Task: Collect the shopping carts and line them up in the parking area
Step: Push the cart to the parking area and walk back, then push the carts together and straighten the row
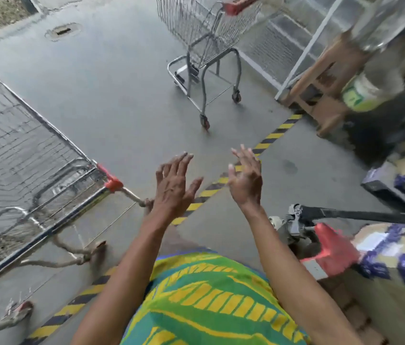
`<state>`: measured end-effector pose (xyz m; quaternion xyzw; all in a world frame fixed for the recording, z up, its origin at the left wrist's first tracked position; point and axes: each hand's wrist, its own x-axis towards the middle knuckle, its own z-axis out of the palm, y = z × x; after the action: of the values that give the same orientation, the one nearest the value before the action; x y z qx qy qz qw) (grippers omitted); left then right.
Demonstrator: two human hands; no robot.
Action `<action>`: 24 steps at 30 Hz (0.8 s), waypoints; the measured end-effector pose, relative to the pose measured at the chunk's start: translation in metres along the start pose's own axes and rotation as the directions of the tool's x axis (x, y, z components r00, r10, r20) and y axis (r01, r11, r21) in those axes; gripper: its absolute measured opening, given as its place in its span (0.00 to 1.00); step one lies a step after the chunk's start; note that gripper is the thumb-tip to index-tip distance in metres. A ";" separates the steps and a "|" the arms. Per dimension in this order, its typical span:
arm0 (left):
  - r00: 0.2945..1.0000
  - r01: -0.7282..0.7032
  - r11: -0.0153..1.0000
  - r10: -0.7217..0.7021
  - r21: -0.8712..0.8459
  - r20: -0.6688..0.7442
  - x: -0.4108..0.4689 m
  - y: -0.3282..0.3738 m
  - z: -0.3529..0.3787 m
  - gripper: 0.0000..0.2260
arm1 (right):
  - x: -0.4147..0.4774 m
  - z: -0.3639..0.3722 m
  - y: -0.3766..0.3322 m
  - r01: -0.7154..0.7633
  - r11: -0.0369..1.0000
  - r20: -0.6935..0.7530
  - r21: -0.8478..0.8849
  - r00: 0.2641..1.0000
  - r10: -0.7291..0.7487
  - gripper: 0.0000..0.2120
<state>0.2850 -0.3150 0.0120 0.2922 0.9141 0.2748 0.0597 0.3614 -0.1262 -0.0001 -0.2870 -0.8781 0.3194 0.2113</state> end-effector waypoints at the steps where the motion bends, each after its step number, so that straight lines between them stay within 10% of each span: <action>1: 1.000 -0.012 1.000 0.012 0.000 -0.001 0.014 0.003 0.006 0.28 | 0.010 -0.001 0.008 -0.024 1.000 -0.004 0.010 1.000 0.024 0.21; 24: 0.938 -0.314 0.938 0.330 -0.144 0.102 0.551 0.115 0.066 0.26 | 0.413 0.013 0.093 -0.203 0.979 0.003 -0.019 0.979 0.203 0.18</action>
<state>-0.0923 0.1058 0.0463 0.4503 0.8292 0.3189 0.0888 0.0805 0.1911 0.0046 -0.3760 -0.8477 0.3320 0.1728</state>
